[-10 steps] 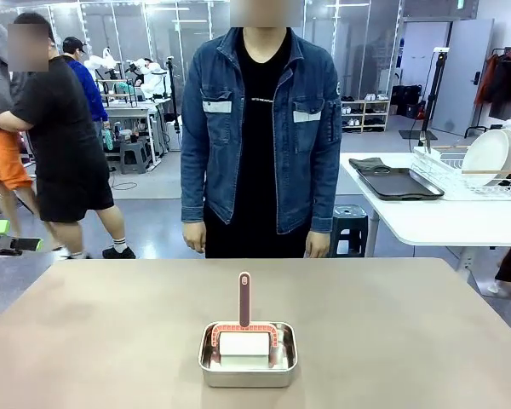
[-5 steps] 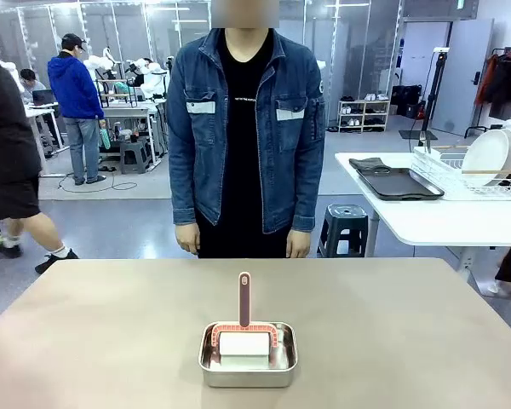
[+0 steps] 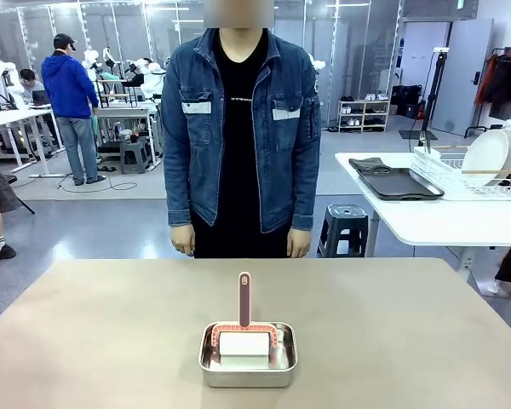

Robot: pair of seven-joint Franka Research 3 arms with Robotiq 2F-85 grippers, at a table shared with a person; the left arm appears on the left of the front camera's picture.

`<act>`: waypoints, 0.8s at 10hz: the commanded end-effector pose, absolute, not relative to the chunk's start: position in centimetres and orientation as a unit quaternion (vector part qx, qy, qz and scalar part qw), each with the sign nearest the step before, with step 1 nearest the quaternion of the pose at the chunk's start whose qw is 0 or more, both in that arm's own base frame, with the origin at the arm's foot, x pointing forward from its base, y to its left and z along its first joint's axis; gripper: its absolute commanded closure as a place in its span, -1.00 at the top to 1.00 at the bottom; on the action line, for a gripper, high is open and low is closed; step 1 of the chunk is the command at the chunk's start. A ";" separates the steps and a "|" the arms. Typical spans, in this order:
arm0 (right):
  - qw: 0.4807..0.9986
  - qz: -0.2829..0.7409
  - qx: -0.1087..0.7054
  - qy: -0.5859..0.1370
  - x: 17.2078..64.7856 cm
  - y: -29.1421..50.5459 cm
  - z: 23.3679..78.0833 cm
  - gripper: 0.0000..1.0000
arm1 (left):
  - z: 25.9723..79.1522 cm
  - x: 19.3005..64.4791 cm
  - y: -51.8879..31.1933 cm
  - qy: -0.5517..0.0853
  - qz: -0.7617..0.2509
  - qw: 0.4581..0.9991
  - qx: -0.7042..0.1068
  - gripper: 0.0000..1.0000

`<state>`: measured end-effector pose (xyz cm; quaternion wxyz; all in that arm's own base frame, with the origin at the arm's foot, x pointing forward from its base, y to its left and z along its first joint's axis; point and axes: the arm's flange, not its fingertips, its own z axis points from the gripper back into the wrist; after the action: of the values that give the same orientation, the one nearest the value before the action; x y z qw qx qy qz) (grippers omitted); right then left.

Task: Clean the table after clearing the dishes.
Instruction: Place the Lint Roller back on top of the Airtight Container.

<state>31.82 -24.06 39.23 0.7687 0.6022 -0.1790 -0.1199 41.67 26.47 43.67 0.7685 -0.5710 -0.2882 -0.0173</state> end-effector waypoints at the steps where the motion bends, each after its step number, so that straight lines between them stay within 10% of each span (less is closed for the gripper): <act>1: 0.771 -0.117 0.600 -0.180 31.7 -24.0 39.5 1.00 | 44.0 41.2 26.4 -0.292 -0.017 0.767 -0.572 1.00; 8: 0.771 -0.117 0.600 -0.180 31.7 -24.0 39.5 1.00 | 44.0 41.2 26.4 -0.292 -0.017 0.767 -0.572 1.00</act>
<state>31.82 -24.06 39.23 0.7687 0.6022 -0.1790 -0.1199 41.64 26.47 43.65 0.7683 -0.5714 -0.2881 -0.0171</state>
